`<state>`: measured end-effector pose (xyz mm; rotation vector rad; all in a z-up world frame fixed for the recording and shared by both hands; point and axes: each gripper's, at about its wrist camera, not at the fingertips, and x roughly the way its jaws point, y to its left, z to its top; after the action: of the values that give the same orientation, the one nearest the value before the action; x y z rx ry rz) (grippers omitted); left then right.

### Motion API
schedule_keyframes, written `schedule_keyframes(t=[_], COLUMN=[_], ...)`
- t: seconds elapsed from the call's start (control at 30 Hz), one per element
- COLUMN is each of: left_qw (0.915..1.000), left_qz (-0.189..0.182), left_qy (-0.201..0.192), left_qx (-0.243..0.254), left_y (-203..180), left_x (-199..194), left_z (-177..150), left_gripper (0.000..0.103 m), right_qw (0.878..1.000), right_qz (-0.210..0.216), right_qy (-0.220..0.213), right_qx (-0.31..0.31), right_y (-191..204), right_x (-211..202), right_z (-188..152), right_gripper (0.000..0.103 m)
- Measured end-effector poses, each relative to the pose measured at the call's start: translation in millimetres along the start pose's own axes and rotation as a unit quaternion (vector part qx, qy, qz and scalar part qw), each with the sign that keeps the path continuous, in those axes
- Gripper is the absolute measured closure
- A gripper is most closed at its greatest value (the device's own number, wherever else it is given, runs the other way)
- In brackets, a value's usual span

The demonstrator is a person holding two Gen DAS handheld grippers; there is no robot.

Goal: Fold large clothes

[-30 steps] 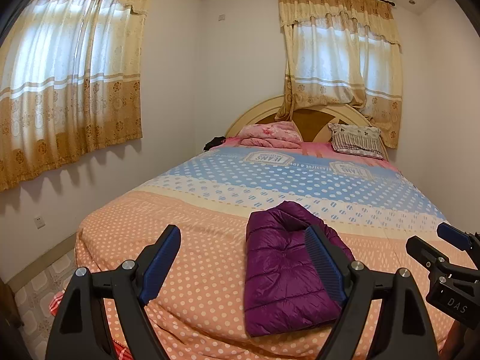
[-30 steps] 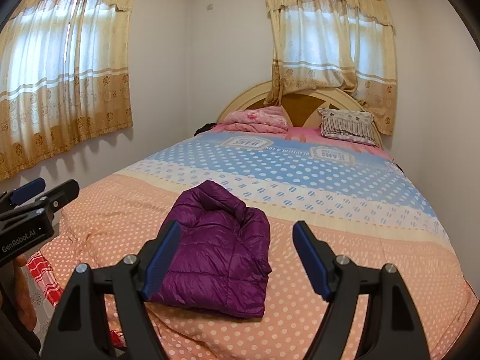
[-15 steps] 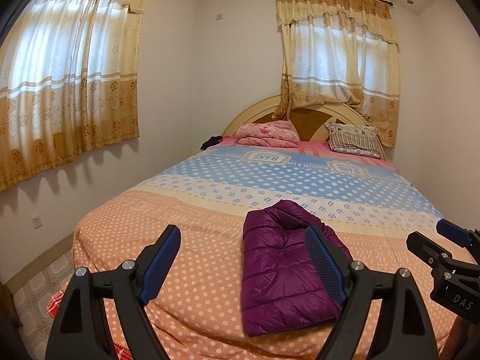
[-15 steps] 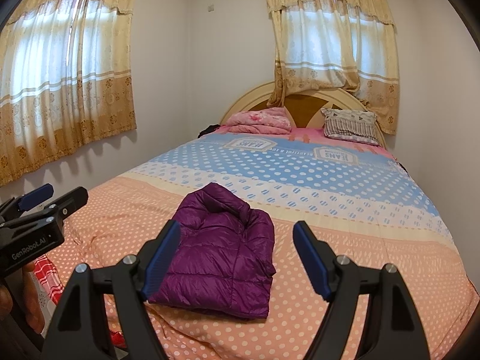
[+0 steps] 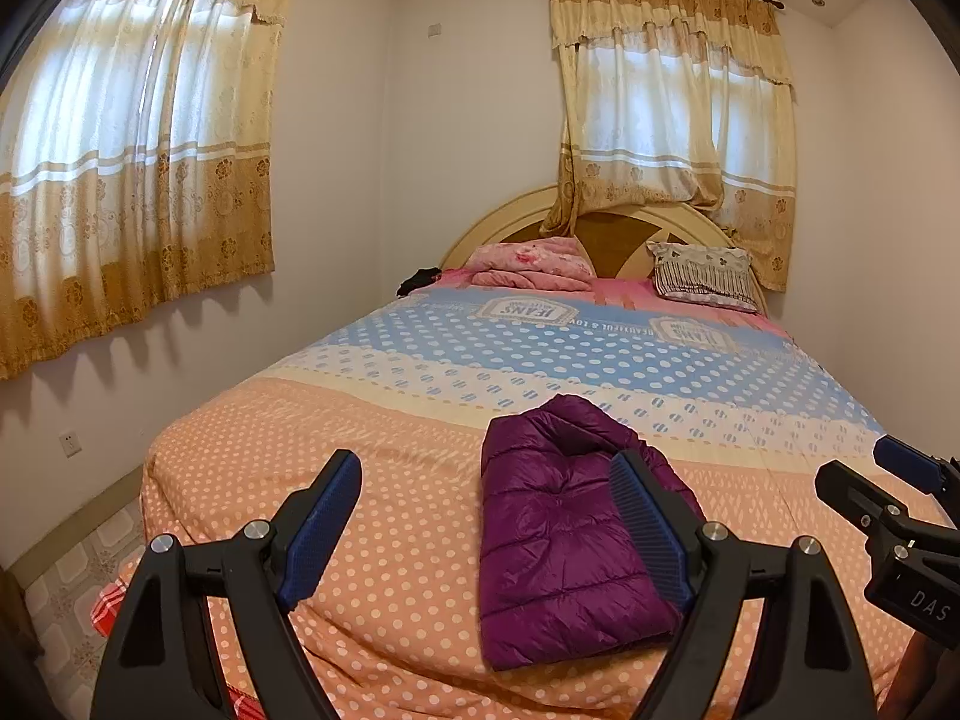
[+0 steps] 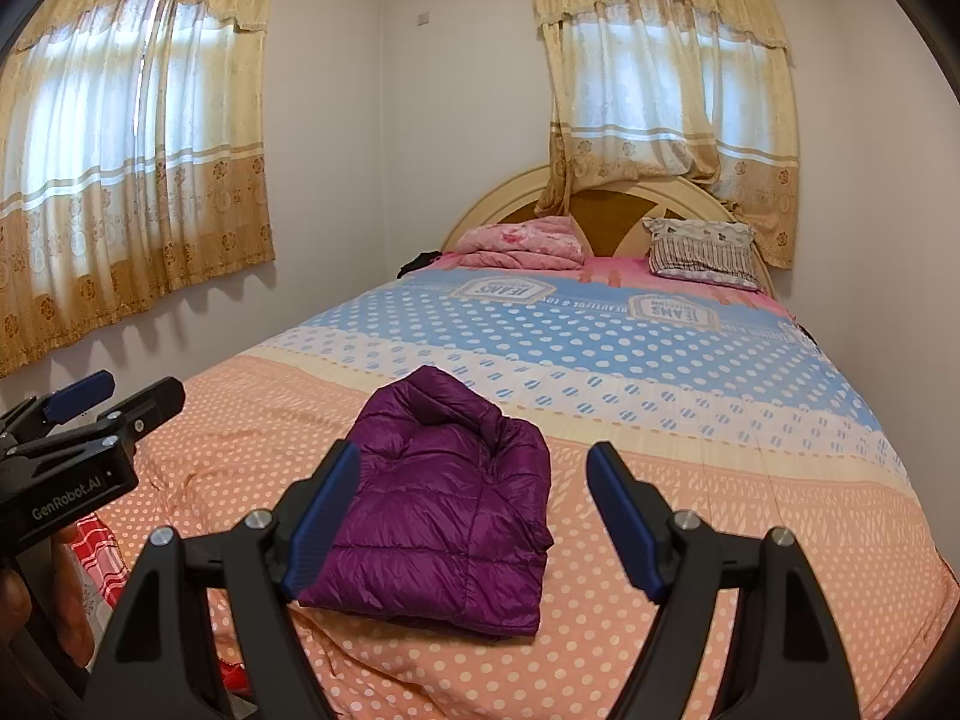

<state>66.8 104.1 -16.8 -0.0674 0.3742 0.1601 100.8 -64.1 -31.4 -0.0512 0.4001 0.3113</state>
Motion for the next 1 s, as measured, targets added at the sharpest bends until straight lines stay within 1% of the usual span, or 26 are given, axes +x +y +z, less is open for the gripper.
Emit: schedule_keyframes(t=[0.27,1.0], left_qw=[1.0,1.0], left_qz=[-0.004,-0.004], left_qy=[0.0,0.002], left_qx=[0.006,-0.001], left_y=[-0.6,-1.2], left_x=[-0.5,-2.1], left_z=[-0.7,1.7], left_gripper=[0.018,0.018], right_qw=[1.0,1.0], right_qz=[0.0,0.0], right_qy=[-0.001,0.001], right_qx=[0.0,0.001], right_y=[0.5,8.6], right_x=[-0.2,1.7], right_z=[-0.1,0.9], right_gripper=[0.023,0.023])
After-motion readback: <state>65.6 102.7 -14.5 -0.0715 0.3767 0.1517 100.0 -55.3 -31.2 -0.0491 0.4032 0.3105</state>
